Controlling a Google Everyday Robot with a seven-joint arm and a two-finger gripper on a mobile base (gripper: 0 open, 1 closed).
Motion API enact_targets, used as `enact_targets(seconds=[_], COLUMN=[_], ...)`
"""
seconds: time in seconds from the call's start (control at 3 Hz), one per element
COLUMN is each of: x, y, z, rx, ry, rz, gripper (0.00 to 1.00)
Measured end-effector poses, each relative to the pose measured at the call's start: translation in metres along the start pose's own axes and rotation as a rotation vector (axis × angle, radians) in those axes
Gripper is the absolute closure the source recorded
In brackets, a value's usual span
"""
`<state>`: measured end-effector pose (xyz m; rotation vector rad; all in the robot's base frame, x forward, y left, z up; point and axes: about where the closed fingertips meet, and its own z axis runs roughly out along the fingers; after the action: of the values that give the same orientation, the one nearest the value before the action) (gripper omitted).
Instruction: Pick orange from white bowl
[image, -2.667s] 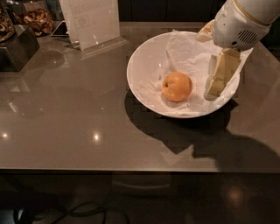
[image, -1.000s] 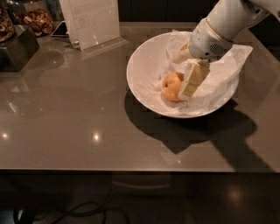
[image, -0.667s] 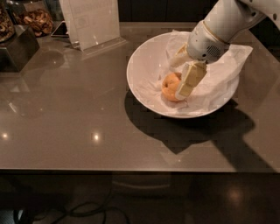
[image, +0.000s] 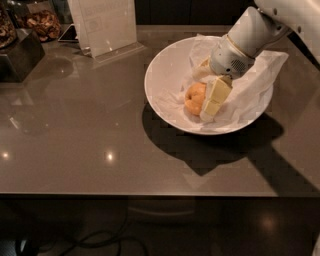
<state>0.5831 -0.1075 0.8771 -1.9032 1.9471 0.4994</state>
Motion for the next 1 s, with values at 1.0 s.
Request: enact_targets(seconds=[1.0], x=[0.02], y=[-0.006], z=[0.029], rx=[-0.08], ry=[-0.022], rz=[0.055], gripper=[0.19])
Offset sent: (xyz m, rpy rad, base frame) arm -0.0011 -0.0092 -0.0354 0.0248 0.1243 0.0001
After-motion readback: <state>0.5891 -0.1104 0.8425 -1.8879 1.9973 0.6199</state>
